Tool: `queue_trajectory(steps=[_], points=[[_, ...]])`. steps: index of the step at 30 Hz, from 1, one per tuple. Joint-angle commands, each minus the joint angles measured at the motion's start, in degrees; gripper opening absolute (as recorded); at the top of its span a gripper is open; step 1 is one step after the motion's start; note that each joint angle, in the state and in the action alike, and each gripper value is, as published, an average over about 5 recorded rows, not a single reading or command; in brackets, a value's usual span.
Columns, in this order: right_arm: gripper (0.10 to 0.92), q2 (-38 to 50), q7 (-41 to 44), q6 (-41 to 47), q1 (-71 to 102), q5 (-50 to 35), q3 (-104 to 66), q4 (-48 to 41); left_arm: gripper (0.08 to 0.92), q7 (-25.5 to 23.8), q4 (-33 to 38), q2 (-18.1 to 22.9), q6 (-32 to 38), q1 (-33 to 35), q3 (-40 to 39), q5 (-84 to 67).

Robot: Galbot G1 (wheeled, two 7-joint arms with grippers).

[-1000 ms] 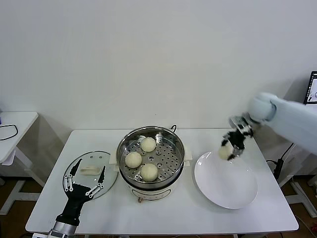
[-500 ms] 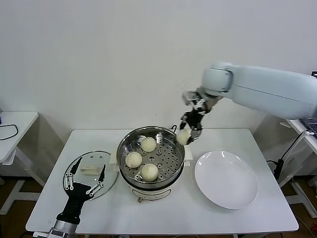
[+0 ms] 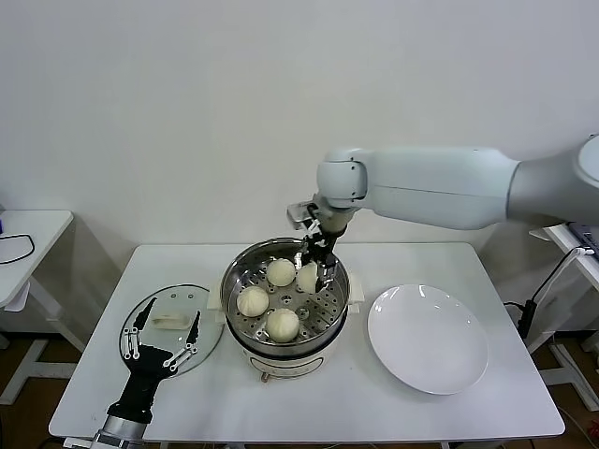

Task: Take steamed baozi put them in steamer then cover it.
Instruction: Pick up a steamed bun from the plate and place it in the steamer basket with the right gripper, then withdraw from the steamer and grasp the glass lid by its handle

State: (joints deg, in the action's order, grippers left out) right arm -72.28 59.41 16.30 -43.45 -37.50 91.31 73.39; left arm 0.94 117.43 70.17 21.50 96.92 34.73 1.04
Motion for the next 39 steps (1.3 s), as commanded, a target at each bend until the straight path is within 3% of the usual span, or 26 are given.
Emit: queue_trajectory(steps=[1, 19, 27, 33, 36, 39], points=[[0.662, -3.56, -1.84, 0.64, 3.72, 0.89, 1.29, -3.30, 0.823, 0.05, -0.21, -0.08, 0.25, 0.21, 0.21, -0.01], [0.665, -2.21, -1.76, 0.62, 6.20, 3.68, 0.88, -4.04, 0.823, 0.22, -0.65, -0.17, 0.46, 0.03, 0.48, -0.04], [0.806, -0.45, -2.01, 0.49, 5.82, 3.69, -1.04, -2.16, 0.823, 0.29, -0.63, -0.18, 0.41, 0.05, 0.55, -0.02], [0.822, 5.59, -1.78, 0.63, 5.16, 0.82, -8.33, 0.20, 0.823, 0.31, 0.01, -0.04, 0.19, 0.13, 0.46, 0.12], [0.823, 10.28, -5.01, -1.53, 5.48, -2.69, -13.44, 0.67, 0.823, 0.38, 0.27, 0.08, 0.17, 0.17, 0.52, 0.32], [0.823, 15.07, -16.36, -8.11, 7.52, -8.16, -18.54, 1.59, 0.823, 0.57, 0.20, 0.17, 0.13, -0.01, 0.60, 0.68]])
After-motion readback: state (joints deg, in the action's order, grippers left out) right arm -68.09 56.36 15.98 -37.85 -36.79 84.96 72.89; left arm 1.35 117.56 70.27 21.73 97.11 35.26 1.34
